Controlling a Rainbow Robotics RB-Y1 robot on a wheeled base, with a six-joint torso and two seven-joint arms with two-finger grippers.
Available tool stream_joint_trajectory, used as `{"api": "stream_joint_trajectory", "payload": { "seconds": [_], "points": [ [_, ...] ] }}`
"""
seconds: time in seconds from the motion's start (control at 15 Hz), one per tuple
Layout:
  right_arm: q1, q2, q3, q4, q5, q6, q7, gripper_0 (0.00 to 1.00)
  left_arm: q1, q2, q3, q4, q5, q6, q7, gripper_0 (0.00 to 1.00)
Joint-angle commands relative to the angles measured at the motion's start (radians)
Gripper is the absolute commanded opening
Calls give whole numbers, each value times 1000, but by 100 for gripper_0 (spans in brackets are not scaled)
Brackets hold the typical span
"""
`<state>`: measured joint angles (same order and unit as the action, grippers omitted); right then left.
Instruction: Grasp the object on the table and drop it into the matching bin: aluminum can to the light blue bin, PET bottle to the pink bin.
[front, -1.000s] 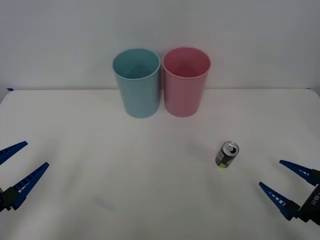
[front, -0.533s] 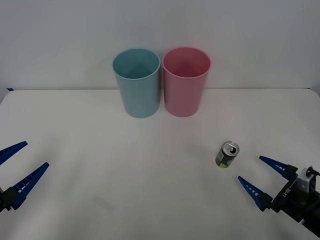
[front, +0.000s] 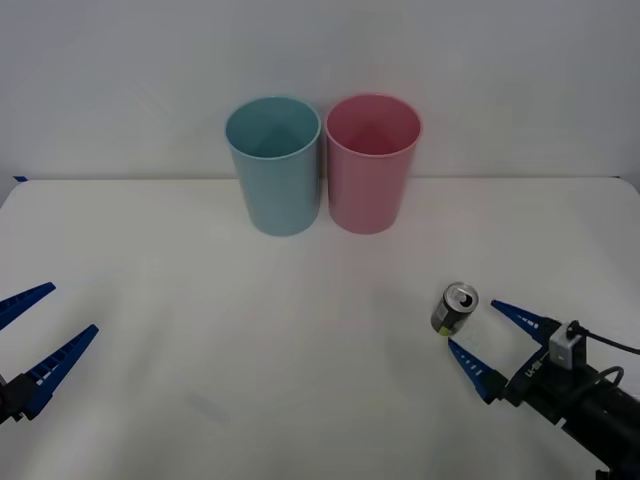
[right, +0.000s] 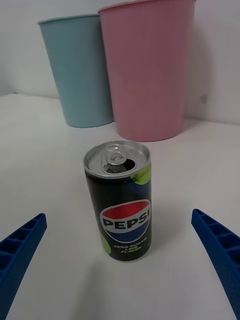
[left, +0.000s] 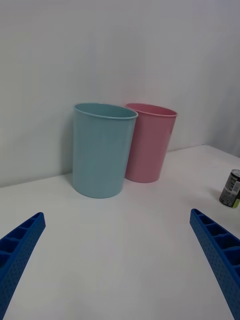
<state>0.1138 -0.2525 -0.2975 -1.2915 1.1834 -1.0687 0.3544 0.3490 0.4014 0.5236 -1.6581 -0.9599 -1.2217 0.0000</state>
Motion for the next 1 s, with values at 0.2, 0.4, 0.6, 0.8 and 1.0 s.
{"api": "stream_joint_trajectory", "payload": {
  "seconds": [0.2,0.4,0.6,0.8,1.0],
  "points": [
    [-29,39,20,0,39,49,9,100,0,0,0,0,0,0,0,100],
    [-46,67,28,0,68,82,15,100,0,0,0,0,0,0,0,100],
    [-62,93,34,0,94,115,15,100,0,0,0,0,0,0,0,100],
    [-69,96,63,0,94,159,20,100,0,0,0,0,0,0,0,100],
    [-74,96,81,0,93,193,26,100,0,0,0,0,0,0,0,100]
  ]
}}
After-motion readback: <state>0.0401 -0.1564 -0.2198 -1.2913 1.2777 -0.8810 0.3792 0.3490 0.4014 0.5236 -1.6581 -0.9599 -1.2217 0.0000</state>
